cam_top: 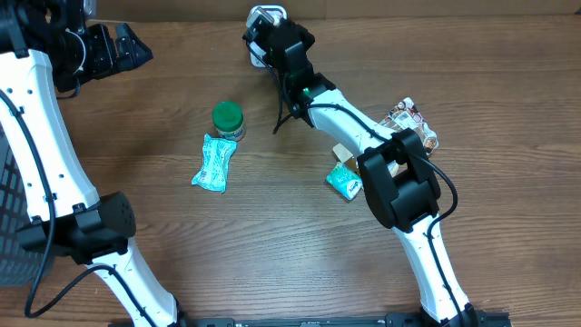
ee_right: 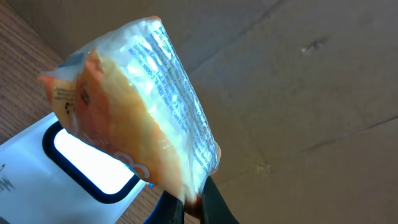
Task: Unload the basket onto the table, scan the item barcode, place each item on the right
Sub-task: 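Lift the orange packet to the scanner with the right gripper, then carry the orange packet right and release it on the pile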
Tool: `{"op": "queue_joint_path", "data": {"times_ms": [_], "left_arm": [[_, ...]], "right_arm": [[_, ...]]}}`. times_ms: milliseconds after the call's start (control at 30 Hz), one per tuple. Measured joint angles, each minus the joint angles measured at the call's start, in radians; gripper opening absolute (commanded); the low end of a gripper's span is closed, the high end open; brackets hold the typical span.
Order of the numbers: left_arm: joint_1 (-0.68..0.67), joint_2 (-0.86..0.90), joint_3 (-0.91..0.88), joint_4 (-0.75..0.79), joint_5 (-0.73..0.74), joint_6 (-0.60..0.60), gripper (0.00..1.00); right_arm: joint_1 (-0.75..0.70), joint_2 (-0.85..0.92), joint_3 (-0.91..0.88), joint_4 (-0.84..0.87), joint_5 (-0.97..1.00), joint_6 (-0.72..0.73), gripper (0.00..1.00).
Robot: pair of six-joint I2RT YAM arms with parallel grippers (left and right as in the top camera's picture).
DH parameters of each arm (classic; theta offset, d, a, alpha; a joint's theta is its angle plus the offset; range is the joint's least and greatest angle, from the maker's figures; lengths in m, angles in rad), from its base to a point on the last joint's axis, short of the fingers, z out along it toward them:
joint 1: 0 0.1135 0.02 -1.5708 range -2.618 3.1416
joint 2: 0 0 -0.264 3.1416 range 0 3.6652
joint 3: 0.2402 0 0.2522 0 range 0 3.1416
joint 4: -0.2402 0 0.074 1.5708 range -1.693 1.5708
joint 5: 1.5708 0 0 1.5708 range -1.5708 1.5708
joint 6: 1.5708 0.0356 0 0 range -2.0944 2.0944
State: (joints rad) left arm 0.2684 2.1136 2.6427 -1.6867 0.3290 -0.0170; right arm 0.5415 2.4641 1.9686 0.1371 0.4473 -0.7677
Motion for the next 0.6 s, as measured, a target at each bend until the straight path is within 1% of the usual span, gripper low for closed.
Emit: {"op": "queue_joint_path", "data": {"times_ms": [33,67,133,233,267,300,367,400,467,500,533,567,600], "left_arm": [[0.0,0.0,0.0,0.0,0.0,0.0,1.0],[0.0,0.0,0.0,0.0,0.0,0.0,1.0],[0.0,0.0,0.0,0.0,0.0,0.0,1.0],[0.0,0.0,0.0,0.0,0.0,0.0,1.0],[0.0,0.0,0.0,0.0,0.0,0.0,1.0],[0.0,0.0,0.0,0.001,0.0,0.0,1.0],[0.0,0.0,0.0,0.001,0.0,0.0,1.0],[0.0,0.0,0.0,-0.001,0.0,0.0,1.0],[0.0,0.0,0.0,0.0,0.0,0.0,1.0],[0.0,0.0,0.0,-0.001,0.0,0.0,1.0],[0.0,0.0,0.0,0.001,0.0,0.0,1.0],[0.0,0.0,0.0,0.0,0.0,0.0,1.0],[0.0,0.0,0.0,0.0,0.0,0.0,1.0]], "right_arm": [[0.002,0.0,0.0,-0.012,-0.003,0.014,0.04],[0.007,0.0,0.0,-0.062,-0.024,0.074,0.04],[0.011,-0.002,0.0,-0.105,-0.045,0.132,0.04],[0.018,-0.046,-0.001,-0.219,-0.082,0.256,0.04],[0.017,-0.077,-0.001,-0.292,-0.11,0.308,0.04],[0.017,-0.118,-0.007,-0.352,-0.134,0.346,0.04],[0.014,-0.259,-0.013,-0.524,-0.255,0.518,0.04],[0.01,-0.304,-0.013,-0.552,-0.295,0.564,0.04],[0.003,-0.441,-0.008,-0.705,-0.391,0.712,0.04],[-0.005,-0.522,-0.003,-0.818,-0.432,0.805,0.04],[-0.013,-0.558,0.002,-0.866,-0.448,0.839,0.04],[-0.027,-0.614,0.009,-0.962,-0.47,0.907,0.04],[-0.051,-0.661,0.017,-1.101,-0.482,0.991,0.04]]}}
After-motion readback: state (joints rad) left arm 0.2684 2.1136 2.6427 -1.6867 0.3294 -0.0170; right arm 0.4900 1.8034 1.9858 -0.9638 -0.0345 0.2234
